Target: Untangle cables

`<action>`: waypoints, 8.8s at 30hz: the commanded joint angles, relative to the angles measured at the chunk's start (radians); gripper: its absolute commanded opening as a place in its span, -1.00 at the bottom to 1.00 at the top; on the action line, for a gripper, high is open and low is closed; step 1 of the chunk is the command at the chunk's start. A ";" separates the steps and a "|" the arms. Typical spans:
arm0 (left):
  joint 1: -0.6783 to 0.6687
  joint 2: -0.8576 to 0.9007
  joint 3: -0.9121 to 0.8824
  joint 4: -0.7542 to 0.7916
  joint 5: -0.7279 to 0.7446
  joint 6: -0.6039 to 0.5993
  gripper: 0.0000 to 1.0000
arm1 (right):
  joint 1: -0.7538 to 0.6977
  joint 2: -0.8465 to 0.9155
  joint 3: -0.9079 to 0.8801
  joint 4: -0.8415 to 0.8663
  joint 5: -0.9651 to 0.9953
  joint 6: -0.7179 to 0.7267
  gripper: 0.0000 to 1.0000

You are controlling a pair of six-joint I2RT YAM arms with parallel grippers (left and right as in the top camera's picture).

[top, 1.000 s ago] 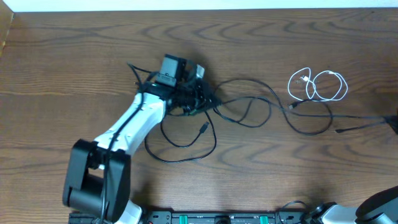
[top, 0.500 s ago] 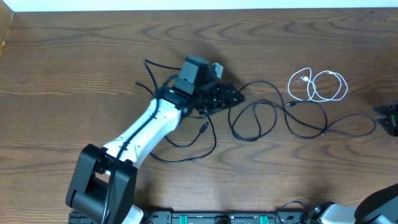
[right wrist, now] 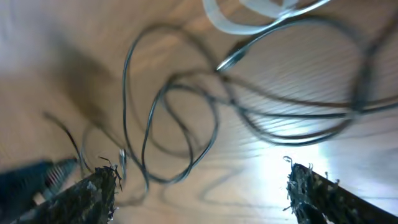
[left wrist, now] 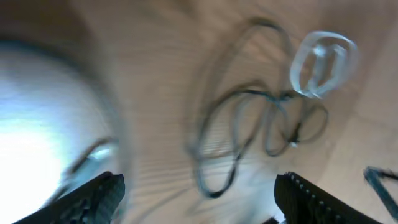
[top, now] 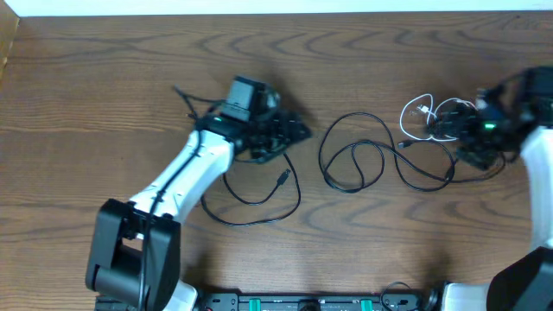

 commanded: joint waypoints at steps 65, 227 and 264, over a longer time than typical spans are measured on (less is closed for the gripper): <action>0.246 0.052 -0.073 -0.426 -0.418 0.372 0.75 | 0.790 0.215 -0.060 0.446 0.161 -0.065 0.97; 0.630 0.008 -0.014 -0.422 -0.170 0.354 0.96 | 0.550 -0.091 -0.060 0.377 0.524 -0.116 0.99; 0.630 0.008 -0.014 -0.422 -0.170 0.354 0.96 | 0.246 -1.376 -0.612 0.700 0.578 -0.195 0.99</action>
